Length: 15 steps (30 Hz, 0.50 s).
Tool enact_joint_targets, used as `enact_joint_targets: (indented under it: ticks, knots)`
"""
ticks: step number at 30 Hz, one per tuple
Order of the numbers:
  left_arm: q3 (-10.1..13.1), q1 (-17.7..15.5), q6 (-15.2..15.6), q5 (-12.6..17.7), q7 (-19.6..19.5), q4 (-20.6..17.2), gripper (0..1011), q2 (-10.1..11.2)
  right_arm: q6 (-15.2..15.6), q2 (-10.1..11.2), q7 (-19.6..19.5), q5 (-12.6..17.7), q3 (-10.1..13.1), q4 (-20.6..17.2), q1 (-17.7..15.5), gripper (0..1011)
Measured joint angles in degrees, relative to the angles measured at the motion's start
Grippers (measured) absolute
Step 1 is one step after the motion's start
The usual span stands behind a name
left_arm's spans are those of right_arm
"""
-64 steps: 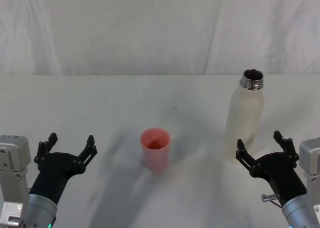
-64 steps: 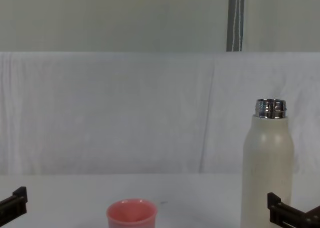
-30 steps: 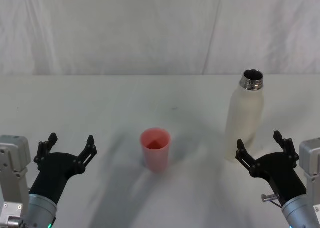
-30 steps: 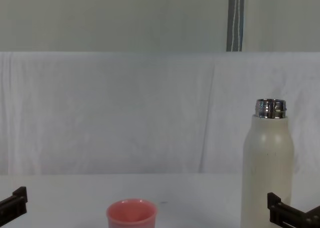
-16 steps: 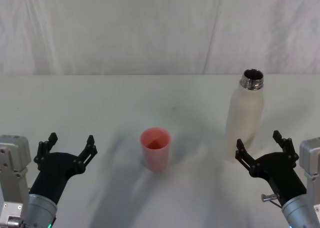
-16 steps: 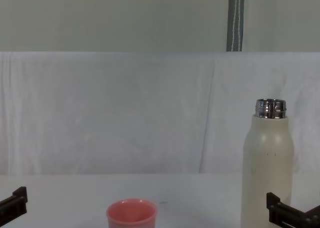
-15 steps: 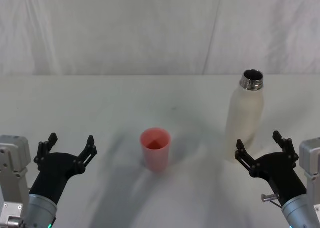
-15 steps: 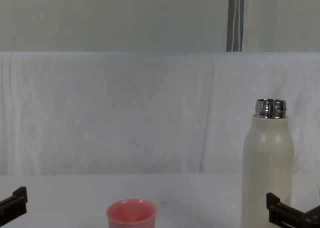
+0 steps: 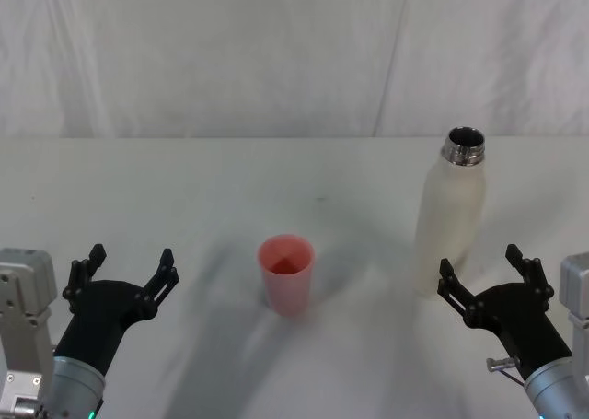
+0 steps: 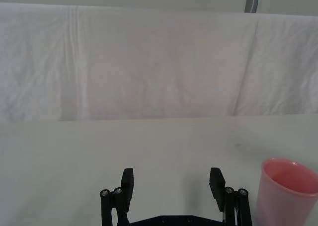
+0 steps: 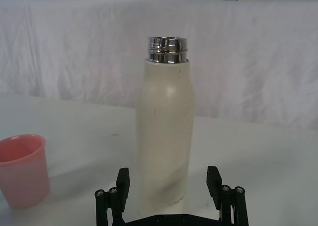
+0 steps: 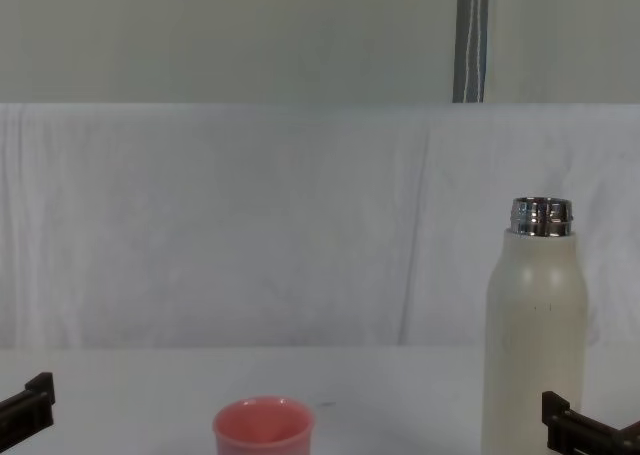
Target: Grasp the thermos with one hand and pour water into the cup lid.
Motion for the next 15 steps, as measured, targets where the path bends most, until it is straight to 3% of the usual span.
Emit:
enact_joint_targets:
  ticks: [15]
  knots:
    - [0.0,0.0,0.0,0.0,0.0,0.0,1001,0.0,0.7,-1.8,2.5,-0.6,1.6,1.8,0.9,1001]
